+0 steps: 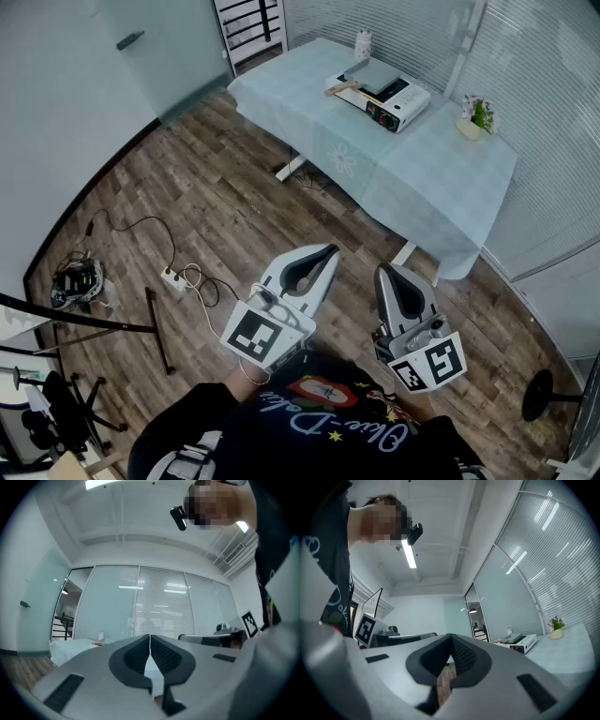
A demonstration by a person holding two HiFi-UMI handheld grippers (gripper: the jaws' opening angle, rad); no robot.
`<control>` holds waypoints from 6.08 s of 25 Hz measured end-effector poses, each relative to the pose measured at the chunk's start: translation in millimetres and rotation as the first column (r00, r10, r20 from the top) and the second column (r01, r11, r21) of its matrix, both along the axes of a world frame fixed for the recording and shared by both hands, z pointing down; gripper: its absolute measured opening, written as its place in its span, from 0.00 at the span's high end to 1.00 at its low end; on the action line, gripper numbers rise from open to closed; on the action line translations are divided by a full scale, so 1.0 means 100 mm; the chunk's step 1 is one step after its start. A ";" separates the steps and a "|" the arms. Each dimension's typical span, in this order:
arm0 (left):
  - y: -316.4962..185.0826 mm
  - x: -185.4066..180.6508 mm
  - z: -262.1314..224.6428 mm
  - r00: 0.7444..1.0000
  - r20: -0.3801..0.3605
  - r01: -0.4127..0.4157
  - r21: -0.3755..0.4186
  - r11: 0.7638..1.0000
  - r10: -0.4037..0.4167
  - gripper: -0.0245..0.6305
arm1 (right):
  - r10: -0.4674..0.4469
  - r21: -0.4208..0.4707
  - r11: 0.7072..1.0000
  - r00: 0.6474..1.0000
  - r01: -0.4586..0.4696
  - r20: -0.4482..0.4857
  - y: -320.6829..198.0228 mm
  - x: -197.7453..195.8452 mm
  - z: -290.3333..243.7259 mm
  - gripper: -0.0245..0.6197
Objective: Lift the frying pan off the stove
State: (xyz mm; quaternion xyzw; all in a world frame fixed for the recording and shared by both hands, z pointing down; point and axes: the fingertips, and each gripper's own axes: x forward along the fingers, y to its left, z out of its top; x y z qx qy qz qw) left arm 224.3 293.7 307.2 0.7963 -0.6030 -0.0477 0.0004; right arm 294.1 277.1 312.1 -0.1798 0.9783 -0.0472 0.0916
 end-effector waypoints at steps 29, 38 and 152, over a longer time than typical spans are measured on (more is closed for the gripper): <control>0.13 -1.14 0.13 0.999 -0.023 0.028 -0.001 1.000 -0.028 0.95 | -0.057 -0.027 0.998 0.998 0.058 0.021 0.02 -1.14 0.08 0.96; 0.06 -1.34 0.26 0.998 -0.058 -0.009 -0.023 1.000 0.008 0.95 | -0.011 -0.074 0.997 1.000 0.010 -0.019 -0.07 -1.22 0.20 0.96; -5.53 -3.22 0.97 0.807 -0.112 -0.588 -0.253 0.768 0.580 0.95 | 0.326 -0.362 0.877 0.945 -0.315 -0.032 -5.47 -3.33 0.95 0.96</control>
